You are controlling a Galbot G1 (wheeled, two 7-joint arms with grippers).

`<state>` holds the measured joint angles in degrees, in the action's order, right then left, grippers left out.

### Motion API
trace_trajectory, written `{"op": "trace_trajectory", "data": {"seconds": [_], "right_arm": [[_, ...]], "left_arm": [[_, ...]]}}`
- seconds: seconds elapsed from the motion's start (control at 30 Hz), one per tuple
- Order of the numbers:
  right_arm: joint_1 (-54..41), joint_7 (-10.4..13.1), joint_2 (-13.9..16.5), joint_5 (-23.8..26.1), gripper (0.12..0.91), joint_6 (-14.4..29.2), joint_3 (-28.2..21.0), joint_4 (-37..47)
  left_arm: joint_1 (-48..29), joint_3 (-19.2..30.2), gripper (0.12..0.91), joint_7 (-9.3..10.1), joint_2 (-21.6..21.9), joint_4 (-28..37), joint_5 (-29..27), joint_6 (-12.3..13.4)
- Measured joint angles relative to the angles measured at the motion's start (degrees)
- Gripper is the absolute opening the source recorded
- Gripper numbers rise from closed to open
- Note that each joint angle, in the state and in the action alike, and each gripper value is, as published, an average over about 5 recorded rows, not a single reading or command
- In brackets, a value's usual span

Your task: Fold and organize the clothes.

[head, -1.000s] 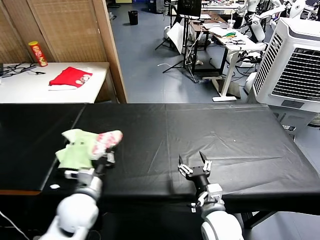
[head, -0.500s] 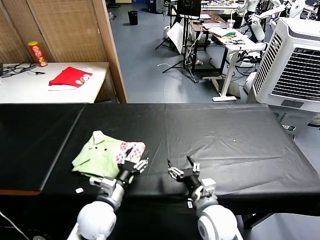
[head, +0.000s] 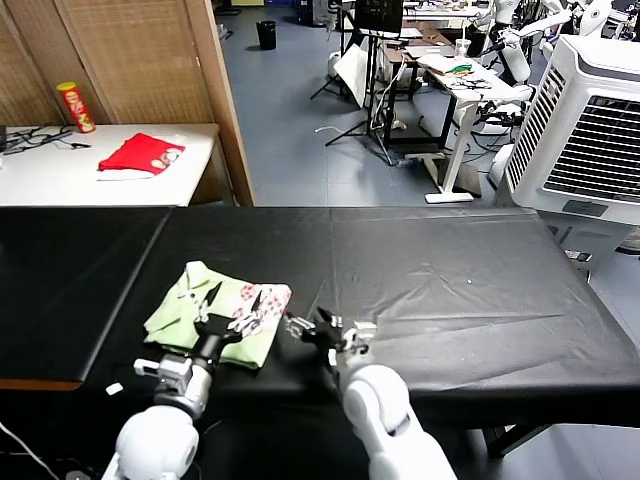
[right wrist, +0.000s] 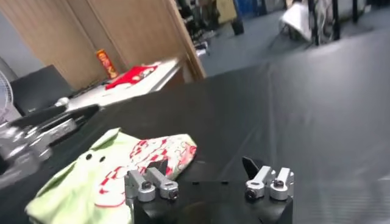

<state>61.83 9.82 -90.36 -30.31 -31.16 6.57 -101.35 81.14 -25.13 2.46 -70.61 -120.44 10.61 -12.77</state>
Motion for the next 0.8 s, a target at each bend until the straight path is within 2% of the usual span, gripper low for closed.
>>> {"op": "trace_trajectory", "data": {"seconds": [0.1, 0.3, 0.47, 0.57, 0.67, 0.8], "right_arm": [[-1.83, -0.13, -1.41, -0.65, 0.725, -0.01, -0.45, 2.6], [-4.45, -0.23, -1.81, -1.26, 0.529, -0.08, -0.73, 6.39], [-5.4, -0.33, -1.81, -1.37, 0.283, -0.23, -0.84, 8.29], [-5.74, -0.6, -1.81, -1.28, 0.172, -0.43, -0.85, 8.82], [-6.43, -1.33, -1.82, -0.6, 0.132, -0.49, -0.5, 8.97], [-8.14, -3.1, -1.83, 1.38, 0.122, -0.16, 0.72, 9.45]], "left_arm": [[0.85, -0.8, 0.798, 0.27, -0.13, -0.3, -0.03, 0.27], [2.31, -2.74, 0.798, 0.86, -0.09, -1.1, 0.29, 0.97], [3.09, -4.46, 0.798, 0.91, 0.01, -1.79, 0.68, 1.24], [3.49, -5.22, 0.798, 0.94, -0.06, -2.0, 0.78, 1.47], [3.76, -5.72, 0.798, 0.97, -0.2, -2.02, 0.8, 1.72], [4.17, -6.52, 0.798, 1.0, -0.31, -1.91, 1.02, 2.1]]}}
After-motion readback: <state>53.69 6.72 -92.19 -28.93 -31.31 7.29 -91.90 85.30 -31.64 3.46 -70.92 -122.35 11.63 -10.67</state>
